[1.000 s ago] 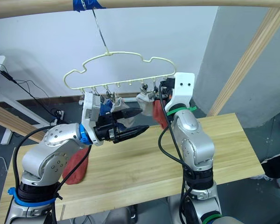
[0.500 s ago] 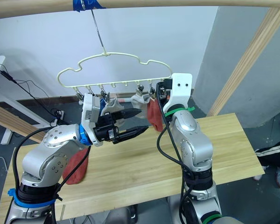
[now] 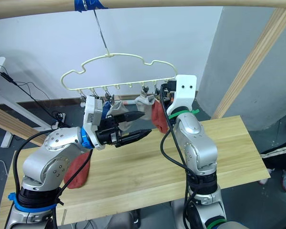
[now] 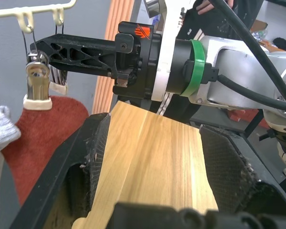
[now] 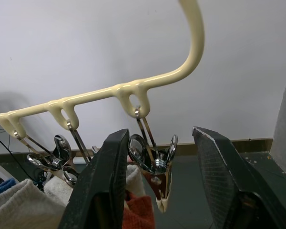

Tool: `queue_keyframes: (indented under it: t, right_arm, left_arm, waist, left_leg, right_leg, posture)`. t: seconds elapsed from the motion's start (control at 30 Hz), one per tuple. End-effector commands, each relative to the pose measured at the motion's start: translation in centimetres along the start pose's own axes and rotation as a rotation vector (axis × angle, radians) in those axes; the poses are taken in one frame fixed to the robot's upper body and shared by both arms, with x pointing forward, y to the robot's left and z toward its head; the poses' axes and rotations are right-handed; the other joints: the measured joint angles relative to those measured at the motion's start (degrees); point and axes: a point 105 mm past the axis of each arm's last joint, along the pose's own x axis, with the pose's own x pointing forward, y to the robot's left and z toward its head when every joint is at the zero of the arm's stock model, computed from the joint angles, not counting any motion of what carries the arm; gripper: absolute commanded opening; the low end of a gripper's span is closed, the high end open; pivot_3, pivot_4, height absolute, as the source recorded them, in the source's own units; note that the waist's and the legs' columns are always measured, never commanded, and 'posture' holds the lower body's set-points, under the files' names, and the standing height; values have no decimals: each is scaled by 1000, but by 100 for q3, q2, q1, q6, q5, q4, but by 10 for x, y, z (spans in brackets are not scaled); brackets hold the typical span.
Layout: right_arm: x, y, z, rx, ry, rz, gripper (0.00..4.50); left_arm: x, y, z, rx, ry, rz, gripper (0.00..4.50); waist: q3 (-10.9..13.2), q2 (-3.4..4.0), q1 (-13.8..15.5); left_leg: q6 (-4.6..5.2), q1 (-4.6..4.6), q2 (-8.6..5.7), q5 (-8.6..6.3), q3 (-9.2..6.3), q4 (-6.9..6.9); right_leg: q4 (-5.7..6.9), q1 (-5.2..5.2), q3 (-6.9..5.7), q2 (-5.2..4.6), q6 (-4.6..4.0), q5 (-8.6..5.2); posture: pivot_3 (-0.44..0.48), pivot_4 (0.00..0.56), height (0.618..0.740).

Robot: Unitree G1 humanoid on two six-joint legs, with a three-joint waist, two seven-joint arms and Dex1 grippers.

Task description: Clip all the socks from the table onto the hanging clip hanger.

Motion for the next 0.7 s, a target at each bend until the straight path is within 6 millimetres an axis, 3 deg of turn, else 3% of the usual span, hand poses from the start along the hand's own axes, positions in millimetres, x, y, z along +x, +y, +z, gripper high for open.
queue_keyframes:
  t: [0.03,0.07,0.13,0.7]
  right_arm:
    - [-3,6,10,27,-52,10,2173]
    - [-3,7,10,27,-52,13,2173]
    - [-3,7,10,25,-51,16,1650]
    - [-3,7,10,25,-50,7,1650]
  left_arm:
    - [2,-3,4,26,-15,-12,3322]
    - [2,-3,4,26,-14,-12,3322]
    - [2,-3,4,27,-14,-13,3322]
    - [3,-3,4,28,-13,-10,3322]
  waist:
    - [0,0,0]
    - [0,0,0]
    - [0,0,0]
    - [-1,0,0]
  left_leg:
    - [0,0,0,0,0,0]
    - [0,0,0,0,0,0]
    - [0,0,0,0,0,0]
    - [0,0,0,0,0,0]
  right_leg:
    - [0,0,0,0,0,0]
    - [0,0,0,0,0,0]
    - [0,0,0,0,0,0]
    - [0,0,0,0,0,0]
  posture:
    - [-261,228,735]
    - [-261,228,735]
    - [-261,228,735]
    - [-260,229,735]
